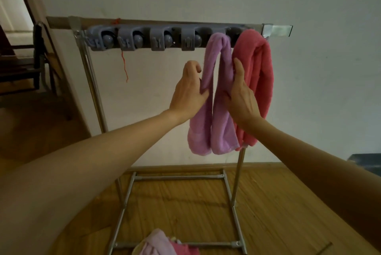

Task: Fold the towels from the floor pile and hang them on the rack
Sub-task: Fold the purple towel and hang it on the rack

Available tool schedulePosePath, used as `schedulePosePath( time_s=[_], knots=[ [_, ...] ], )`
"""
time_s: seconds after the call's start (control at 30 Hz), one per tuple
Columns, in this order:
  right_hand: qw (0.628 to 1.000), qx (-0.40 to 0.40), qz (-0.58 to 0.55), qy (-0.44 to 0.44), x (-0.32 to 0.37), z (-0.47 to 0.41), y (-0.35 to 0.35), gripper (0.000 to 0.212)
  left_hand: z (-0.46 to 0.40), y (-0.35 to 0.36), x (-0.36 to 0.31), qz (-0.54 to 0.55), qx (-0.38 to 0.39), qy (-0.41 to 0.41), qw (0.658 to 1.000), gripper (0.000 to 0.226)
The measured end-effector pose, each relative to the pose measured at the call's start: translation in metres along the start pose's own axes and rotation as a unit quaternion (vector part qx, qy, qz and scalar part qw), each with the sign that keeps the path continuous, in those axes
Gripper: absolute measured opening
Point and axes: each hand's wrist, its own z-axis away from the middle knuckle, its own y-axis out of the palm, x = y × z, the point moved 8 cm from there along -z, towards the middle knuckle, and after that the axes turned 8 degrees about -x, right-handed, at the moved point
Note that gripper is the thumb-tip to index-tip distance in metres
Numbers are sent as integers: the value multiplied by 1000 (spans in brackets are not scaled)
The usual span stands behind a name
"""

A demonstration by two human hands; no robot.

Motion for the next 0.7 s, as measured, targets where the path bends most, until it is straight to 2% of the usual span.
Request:
schedulePosePath(
  time_s=[0.03,0.1,0.13,0.27,0.33,0.43,0.6,0.7],
  knots=[
    [1000,11,18,13,-5,3,3,54,6,6,7,0,4,-30,1000,45],
    [996,40,69,26,-13,9,10,17,18,20,22,-8,22,-88,996,52],
    [996,47,77,30,-15,12,12,14,25,27,31,-13,33,-117,993,52],
    [998,20,33,52,-15,26,12,14,49,48,61,-47,104,-184,976,22],
    [998,18,-1,66,-10,33,12,14,56,46,73,-51,109,-208,971,14],
    [993,18,-70,92,-4,42,15,17,63,30,88,-48,71,-232,969,14],
    [986,18,-94,134,-4,54,28,33,70,8,103,-59,38,-260,963,19],
    [981,37,-107,155,-6,59,36,29,73,-3,105,-64,11,-254,965,22]
  ],
)
